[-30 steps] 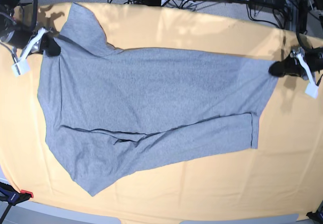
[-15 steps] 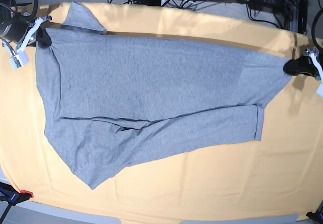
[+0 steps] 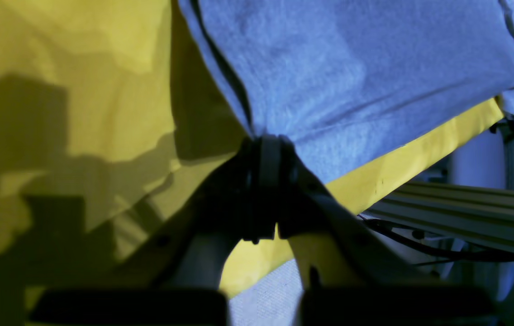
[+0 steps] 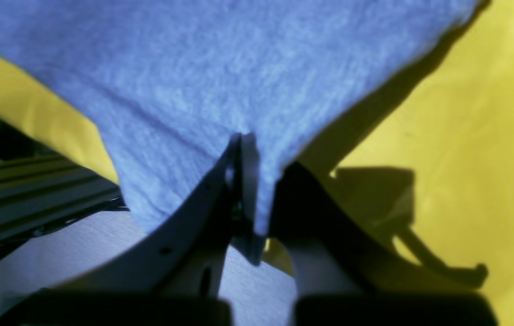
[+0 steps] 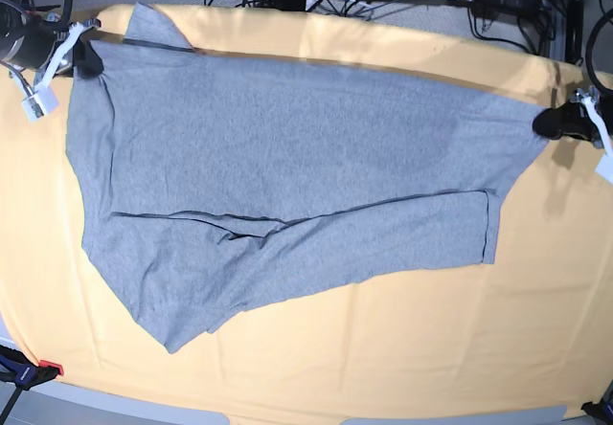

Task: Layout the t-shirt on the table in an organized manner, then fold the t-shirt properly
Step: 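Pull both held shirt corners apart to stretch the shirt flat, then release the corner and move the left gripper to the shirt's side hem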

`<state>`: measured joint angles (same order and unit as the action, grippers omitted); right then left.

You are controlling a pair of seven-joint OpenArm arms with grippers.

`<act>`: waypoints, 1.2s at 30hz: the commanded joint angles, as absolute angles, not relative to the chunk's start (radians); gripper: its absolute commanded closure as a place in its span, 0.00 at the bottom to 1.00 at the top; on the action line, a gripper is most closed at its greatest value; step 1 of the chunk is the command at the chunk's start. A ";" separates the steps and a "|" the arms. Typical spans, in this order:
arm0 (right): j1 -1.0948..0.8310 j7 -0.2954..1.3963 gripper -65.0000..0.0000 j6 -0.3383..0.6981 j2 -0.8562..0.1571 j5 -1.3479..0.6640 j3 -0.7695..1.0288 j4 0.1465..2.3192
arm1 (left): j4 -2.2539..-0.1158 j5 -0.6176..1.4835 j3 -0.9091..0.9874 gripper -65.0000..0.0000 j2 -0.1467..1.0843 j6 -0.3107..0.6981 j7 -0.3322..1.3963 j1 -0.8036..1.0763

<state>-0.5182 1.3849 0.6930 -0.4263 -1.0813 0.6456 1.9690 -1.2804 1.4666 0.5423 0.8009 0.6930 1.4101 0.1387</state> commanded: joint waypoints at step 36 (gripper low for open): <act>-0.333 1.381 0.49 0.680 -0.449 -1.310 0.826 1.983 | -1.287 0.838 0.550 0.24 0.474 0.494 0.934 -0.278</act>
